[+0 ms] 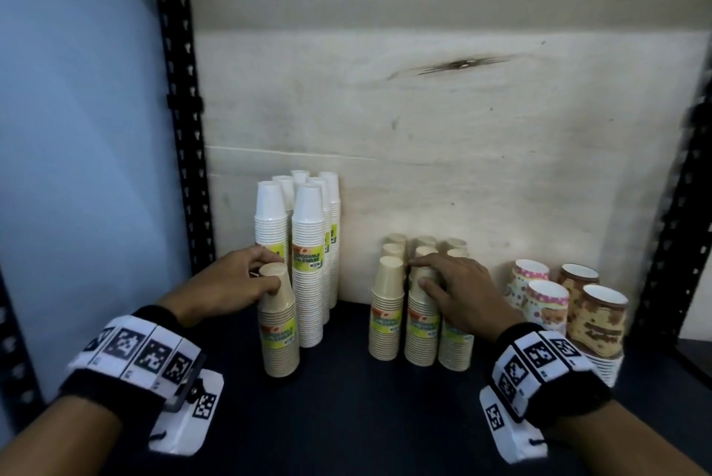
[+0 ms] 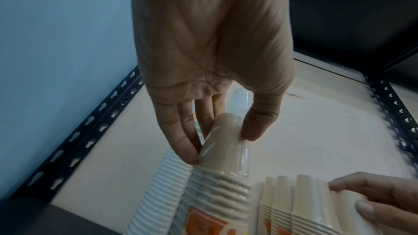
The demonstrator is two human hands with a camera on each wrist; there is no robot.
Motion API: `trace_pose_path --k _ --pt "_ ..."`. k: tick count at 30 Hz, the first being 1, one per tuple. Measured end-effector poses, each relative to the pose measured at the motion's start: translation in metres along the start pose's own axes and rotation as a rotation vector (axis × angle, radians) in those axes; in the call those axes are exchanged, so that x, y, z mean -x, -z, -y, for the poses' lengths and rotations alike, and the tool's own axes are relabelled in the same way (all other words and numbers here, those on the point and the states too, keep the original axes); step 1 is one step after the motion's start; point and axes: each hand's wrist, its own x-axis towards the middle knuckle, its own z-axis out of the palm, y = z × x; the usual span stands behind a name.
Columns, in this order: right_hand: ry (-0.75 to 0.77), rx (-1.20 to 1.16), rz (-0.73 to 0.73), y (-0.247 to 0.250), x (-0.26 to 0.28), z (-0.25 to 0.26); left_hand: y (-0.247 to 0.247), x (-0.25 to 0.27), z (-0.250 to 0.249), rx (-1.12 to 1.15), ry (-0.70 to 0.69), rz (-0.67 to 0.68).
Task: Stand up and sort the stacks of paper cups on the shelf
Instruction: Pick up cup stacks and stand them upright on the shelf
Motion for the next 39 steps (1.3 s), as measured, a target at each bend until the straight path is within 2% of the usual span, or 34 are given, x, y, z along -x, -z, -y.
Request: trace_pose_path --k 12,19,23,29,39 --pt "-0.018 0.009 0.015 0.002 0.0 0.005 -0.012 0.002 -0.014 0.011 -0.052 0.053" --pt "-0.011 -0.072 0.029 0.022 0.008 0.007 -0.049 -0.005 -0.045 0.018 -0.136 0.151" --pt "-0.04 -0.096 0.011 0.033 0.018 -0.004 -0.075 -0.007 -0.065 0.009 -0.184 0.224" --pt "-0.007 -0.133 0.006 0.04 0.025 -0.017 -0.111 -0.01 -0.091 -0.001 -0.242 0.288" --pt "0.011 -0.208 -0.046 0.032 0.027 -0.028 -0.137 -0.016 -0.107 -0.094 -0.304 0.282"
